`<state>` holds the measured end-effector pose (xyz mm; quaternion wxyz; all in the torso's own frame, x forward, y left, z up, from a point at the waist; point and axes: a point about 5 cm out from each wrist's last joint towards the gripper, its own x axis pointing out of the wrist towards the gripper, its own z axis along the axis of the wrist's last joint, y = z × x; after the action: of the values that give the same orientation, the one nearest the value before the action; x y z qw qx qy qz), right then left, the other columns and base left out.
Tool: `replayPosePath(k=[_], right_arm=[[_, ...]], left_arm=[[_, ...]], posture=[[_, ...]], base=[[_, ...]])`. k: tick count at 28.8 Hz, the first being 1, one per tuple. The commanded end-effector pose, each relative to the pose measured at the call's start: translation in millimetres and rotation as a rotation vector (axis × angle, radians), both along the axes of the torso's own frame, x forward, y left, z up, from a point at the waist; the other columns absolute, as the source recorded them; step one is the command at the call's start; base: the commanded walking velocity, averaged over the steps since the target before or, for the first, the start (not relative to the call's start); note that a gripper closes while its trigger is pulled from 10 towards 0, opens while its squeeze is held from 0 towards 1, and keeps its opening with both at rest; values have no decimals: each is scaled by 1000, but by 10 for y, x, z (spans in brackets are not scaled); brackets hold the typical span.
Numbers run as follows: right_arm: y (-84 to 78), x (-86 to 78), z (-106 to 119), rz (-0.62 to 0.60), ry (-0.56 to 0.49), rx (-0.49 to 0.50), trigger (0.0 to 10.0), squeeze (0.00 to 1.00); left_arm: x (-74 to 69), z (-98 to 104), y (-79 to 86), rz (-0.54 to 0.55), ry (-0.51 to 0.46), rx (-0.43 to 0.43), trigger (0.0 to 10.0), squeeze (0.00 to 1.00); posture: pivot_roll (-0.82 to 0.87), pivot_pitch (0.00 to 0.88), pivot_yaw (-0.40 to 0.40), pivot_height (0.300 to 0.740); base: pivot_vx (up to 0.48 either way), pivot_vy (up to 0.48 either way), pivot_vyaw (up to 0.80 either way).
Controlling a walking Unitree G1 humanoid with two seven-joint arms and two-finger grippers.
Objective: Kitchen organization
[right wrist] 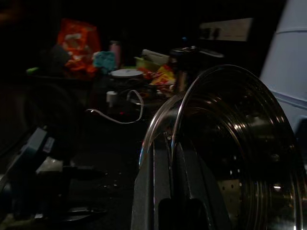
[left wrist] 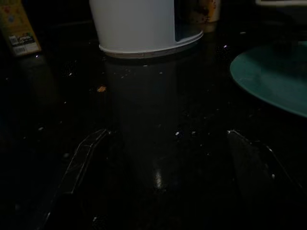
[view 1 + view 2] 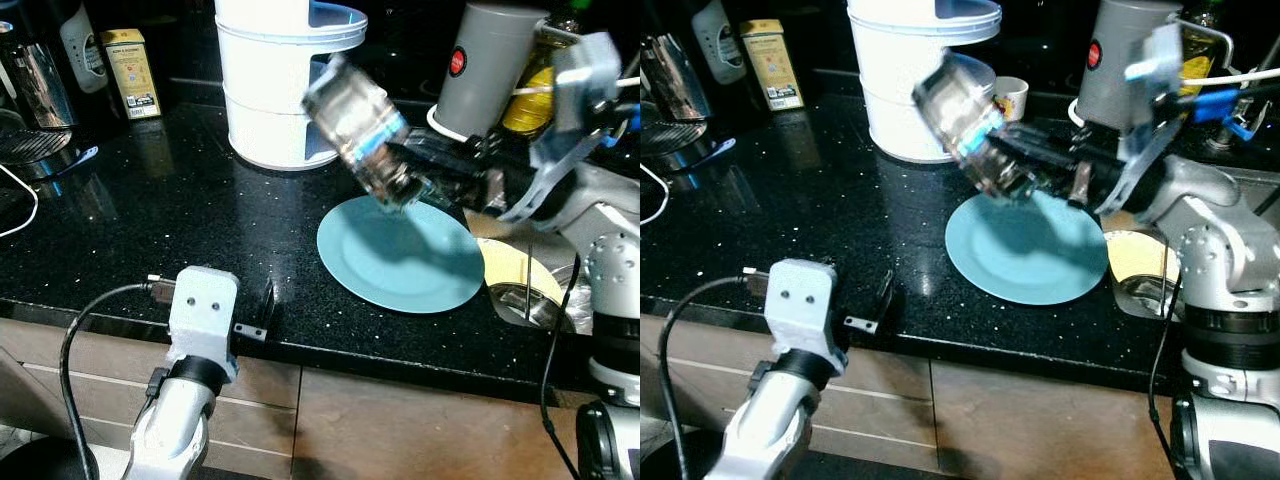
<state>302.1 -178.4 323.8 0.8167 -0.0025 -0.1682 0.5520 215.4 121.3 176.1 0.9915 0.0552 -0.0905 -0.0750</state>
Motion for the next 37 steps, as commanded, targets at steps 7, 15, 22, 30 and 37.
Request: replayPosePath(k=[7, 15, 22, 30, 37], right_arm=[[-175, 72, 75, -105, -11, 92, 0, 0], [-252, 194, 69, -234, 11, 103, 0, 0], [-255, 433, -225, -464, 79, -133, 0, 0], [109, 671, -580, -558, 90, -328, 10000, 0], [578, 776, -605, -481, 13, -334, 10000, 0]], left_arm=[[-14, 269, -143, -140, -110, -97, 10000, 0], [-4, 370, -138, -147, -147, -101, 10000, 0], [11, 344, -135, -149, -134, -95, 10000, 0], [28, 344, -119, -131, -130, -89, 10000, 0], [14, 349, -127, -122, -130, -90, 10000, 0]], posture=[[88, 0, -30, 740], [91, 0, -31, 740], [88, 0, -30, 740], [92, 0, -31, 740], [105, 0, -42, 740]], base=[[0, 0, -100], [0, 0, -800], [0, 0, -798], [0, 0, -395], [0, 0, 0]])
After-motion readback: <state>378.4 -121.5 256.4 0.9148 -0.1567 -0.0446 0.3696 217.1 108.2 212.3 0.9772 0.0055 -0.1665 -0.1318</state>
